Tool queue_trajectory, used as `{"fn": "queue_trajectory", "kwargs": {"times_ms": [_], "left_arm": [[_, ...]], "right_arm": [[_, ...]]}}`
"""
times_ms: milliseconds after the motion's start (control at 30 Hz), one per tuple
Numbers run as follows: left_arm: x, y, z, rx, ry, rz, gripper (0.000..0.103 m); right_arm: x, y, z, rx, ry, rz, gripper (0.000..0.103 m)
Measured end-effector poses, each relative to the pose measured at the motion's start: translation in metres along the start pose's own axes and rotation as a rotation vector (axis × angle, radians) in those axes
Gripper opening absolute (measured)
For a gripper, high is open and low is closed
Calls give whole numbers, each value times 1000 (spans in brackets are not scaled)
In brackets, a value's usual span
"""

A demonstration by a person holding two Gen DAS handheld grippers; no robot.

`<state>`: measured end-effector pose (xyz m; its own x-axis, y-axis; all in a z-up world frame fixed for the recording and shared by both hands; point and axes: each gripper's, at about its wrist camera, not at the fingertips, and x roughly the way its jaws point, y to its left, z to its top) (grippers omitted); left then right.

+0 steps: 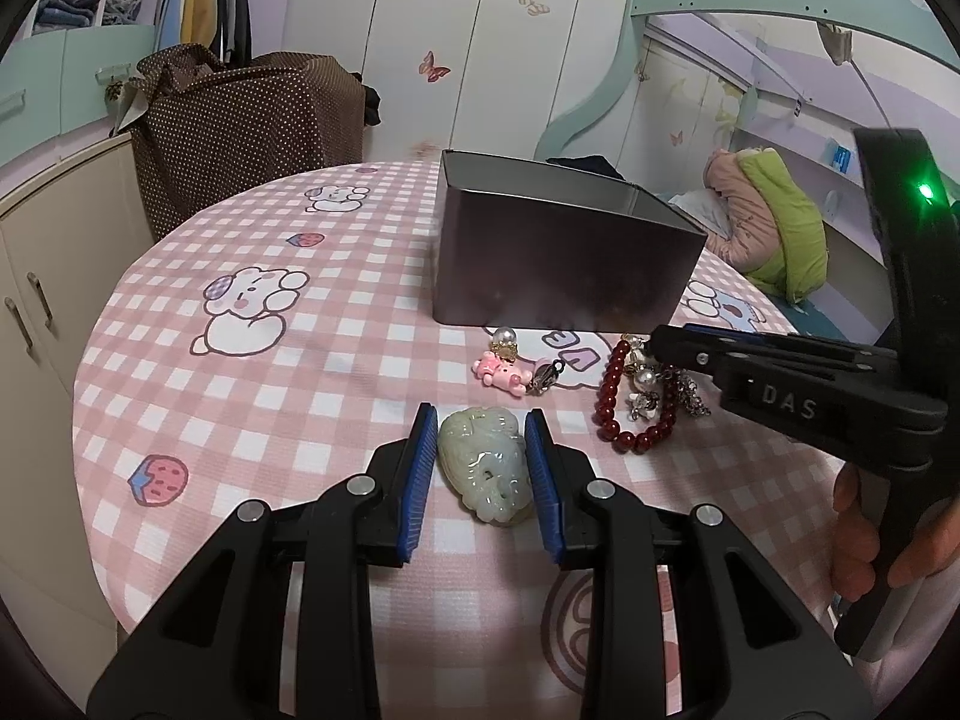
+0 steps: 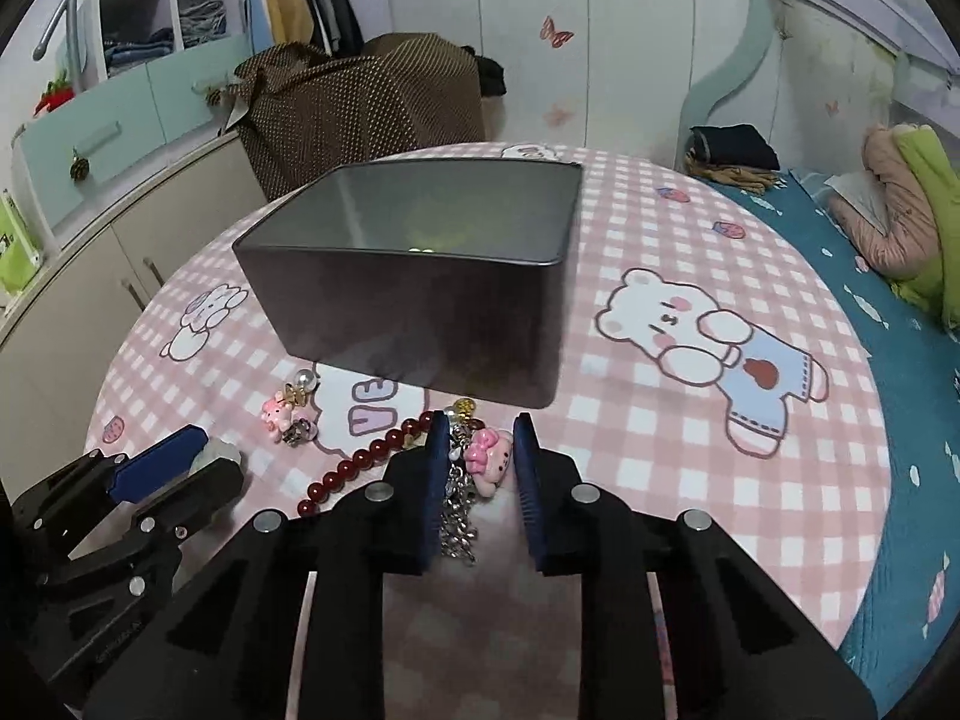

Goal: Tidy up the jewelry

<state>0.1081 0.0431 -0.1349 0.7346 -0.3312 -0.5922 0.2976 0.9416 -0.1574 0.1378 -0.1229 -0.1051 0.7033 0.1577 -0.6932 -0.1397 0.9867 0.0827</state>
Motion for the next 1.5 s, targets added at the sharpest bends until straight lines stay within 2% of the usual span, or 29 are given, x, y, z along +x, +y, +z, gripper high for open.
{"fn": "queue_trajectory", "kwargs": {"times_ms": [167,533,700,833,1067,1133,1167,1233,1400,1467,1500], "left_arm": [[0,2,1,-10,-1,-6,30],[-5,9,7,-58,-16,17,30],[-12,7,11,-66,-38,12,30],[-15,6,13,-63,-48,7,30],[-13,4,11,-56,-37,11,30],[-12,5,10,-59,-32,13,30],[-12,5,9,-60,-29,12,30],[-11,5,9,-60,-28,12,30],[-9,5,7,-61,-22,17,30],[-9,6,7,-62,-22,16,30],[-9,5,7,-62,-23,16,30]], "right_arm": [[-14,-4,-6,27,-45,17,20],[-41,-39,-6,188,-102,155,20],[-49,-46,-4,214,-121,172,20],[-54,-41,-5,163,-136,126,20],[-29,-23,-29,49,-36,6,23],[-29,-24,-34,40,-41,3,27],[-30,-25,-35,37,-42,-2,34],[-32,-27,-39,30,-46,-22,39],[-37,-26,-48,-7,-59,-28,37],[-39,-24,-51,-23,-65,-32,23],[-39,-23,-51,-27,-65,-31,21]]}}
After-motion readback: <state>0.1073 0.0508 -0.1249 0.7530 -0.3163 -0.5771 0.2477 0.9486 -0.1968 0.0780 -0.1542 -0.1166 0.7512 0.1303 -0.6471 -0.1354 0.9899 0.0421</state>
